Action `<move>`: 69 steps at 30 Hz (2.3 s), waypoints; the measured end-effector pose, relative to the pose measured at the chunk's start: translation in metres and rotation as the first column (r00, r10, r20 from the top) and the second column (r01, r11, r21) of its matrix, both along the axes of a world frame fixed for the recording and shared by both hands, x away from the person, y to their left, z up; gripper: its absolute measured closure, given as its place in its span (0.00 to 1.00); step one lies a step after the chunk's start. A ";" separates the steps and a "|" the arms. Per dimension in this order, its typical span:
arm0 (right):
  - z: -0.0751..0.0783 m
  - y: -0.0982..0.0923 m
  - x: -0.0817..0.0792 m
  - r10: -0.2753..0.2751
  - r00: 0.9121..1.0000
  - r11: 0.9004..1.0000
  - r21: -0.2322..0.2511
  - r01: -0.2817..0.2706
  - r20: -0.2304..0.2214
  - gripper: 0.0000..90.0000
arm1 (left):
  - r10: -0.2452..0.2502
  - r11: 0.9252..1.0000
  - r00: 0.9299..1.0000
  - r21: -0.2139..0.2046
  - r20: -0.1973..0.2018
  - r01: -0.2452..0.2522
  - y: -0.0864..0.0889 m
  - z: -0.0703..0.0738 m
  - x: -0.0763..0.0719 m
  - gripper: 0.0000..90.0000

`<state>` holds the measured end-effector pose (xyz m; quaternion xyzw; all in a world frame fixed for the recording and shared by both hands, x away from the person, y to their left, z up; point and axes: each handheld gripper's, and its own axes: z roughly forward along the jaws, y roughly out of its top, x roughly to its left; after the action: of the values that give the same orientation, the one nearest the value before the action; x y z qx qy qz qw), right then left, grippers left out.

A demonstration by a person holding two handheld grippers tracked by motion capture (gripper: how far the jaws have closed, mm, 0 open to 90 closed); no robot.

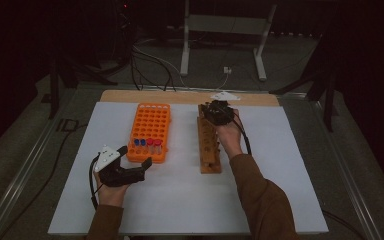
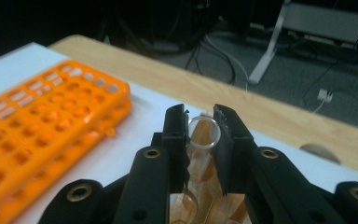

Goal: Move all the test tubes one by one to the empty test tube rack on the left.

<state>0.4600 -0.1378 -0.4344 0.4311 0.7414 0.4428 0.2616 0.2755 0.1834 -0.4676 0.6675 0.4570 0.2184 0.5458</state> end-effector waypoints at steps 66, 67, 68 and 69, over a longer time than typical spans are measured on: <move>0.029 -0.002 -0.147 0.460 0.884 0.886 0.098 -0.453 -0.076 0.80 | -0.387 0.890 0.921 0.242 -0.041 0.385 -0.128 0.029 0.016 0.85; 0.030 -0.004 -0.146 0.461 0.884 0.885 0.107 -0.453 -0.069 0.75 | -0.381 0.893 0.924 0.240 -0.041 0.379 -0.127 0.029 0.017 0.85; 0.031 -0.006 -0.146 0.467 0.882 0.881 0.121 -0.458 -0.059 0.70 | -0.376 0.896 0.926 0.238 -0.041 0.375 -0.126 0.029 0.017 0.85; 0.031 -0.008 -0.147 0.467 0.883 0.879 0.130 -0.459 -0.047 0.65 | -0.371 0.899 0.928 0.237 -0.039 0.369 -0.125 0.029 0.017 0.85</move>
<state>0.3132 -0.1453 -0.4030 0.2726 0.8056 0.5175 0.0940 0.2928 0.0588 -0.4385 0.8024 0.2903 0.1668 0.4940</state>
